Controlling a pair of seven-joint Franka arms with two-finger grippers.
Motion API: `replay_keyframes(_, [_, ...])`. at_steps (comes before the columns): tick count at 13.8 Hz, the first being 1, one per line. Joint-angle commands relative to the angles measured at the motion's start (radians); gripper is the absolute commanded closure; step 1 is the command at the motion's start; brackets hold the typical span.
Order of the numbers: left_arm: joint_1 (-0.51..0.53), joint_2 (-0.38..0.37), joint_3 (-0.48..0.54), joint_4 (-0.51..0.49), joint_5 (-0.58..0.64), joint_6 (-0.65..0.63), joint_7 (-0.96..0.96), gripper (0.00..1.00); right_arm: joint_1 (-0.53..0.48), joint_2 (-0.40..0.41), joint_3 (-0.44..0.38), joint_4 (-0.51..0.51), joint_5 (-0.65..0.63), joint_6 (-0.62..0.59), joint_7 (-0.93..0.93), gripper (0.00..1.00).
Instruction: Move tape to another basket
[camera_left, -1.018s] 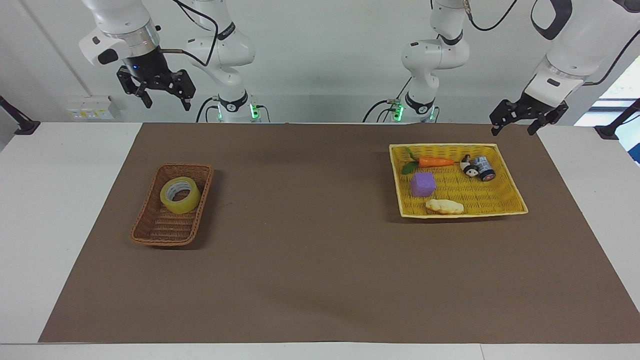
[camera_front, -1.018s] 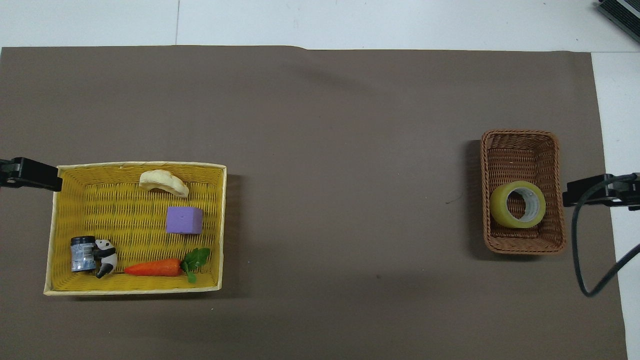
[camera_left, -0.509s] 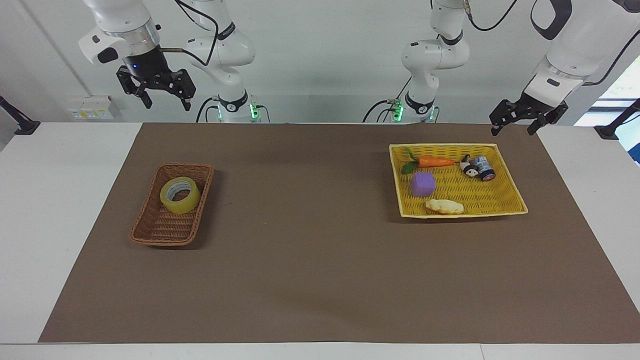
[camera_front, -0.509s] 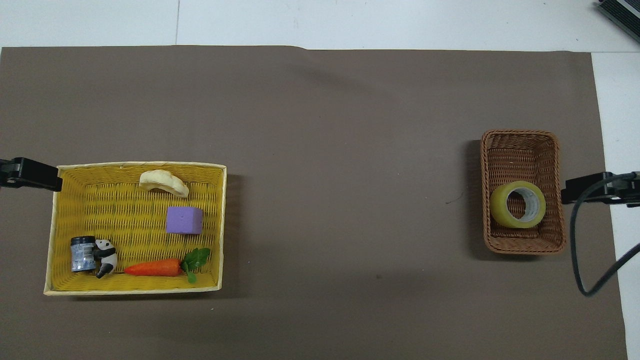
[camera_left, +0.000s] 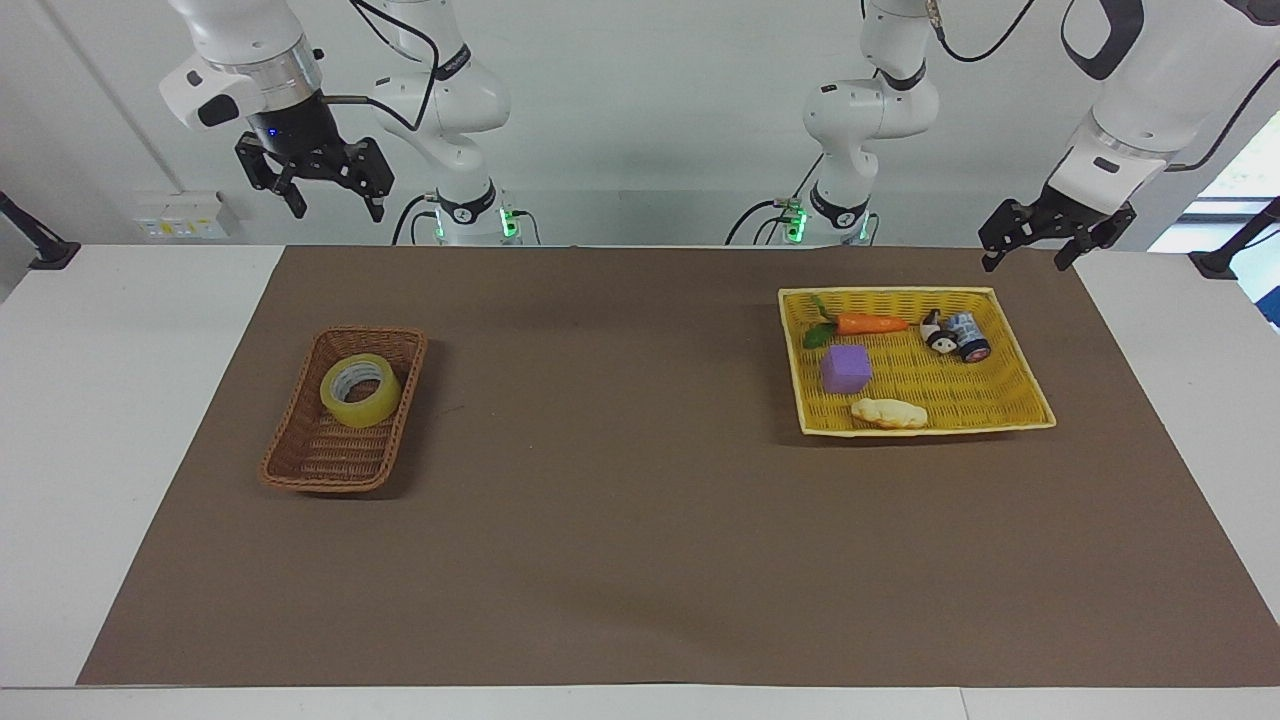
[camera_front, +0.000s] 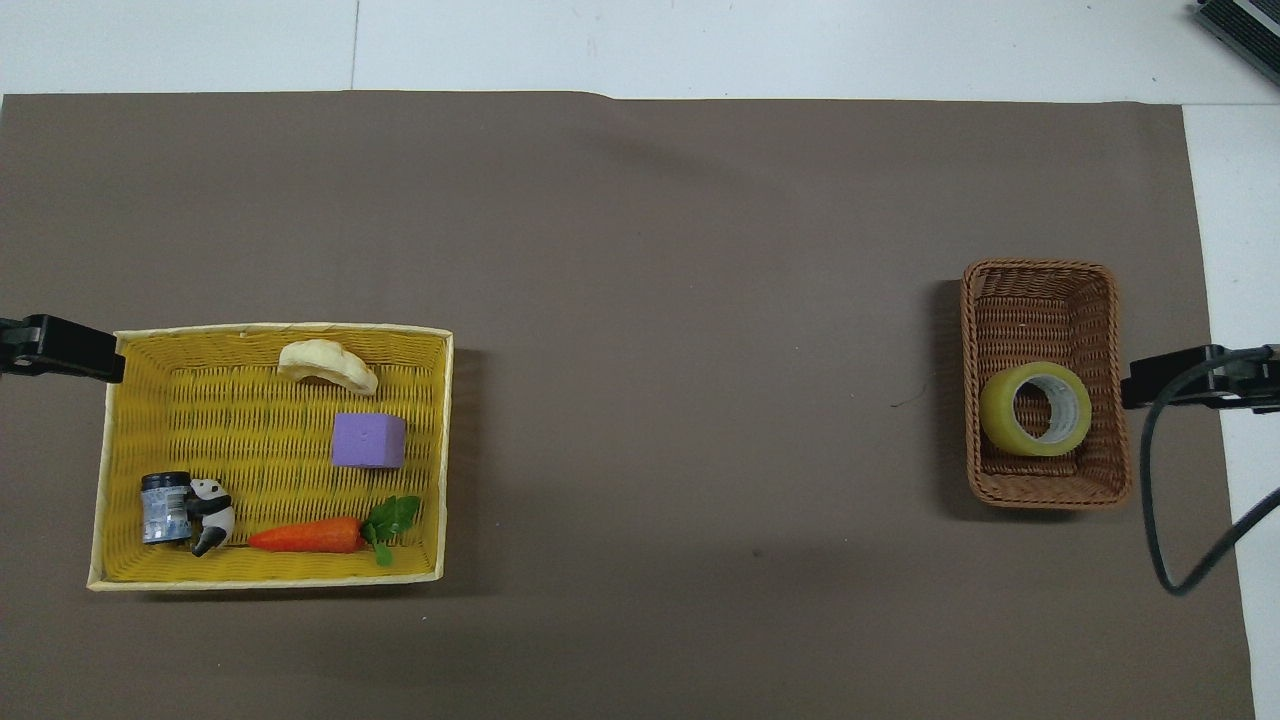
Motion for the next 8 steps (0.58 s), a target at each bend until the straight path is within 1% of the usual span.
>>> replay_keyframes(1, [0.004,-0.017,-0.003,-0.016,-0.011,0.005,0.003,0.0,-0.015,-0.008,0.004,-0.011,0.01,0.015,-0.054,0.0])
replay_keyframes(8, [0.004,-0.017,-0.003,-0.018,-0.011,0.003,0.003,0.0,-0.017,-0.013,0.002,-0.017,0.011,0.01,-0.054,0.0])
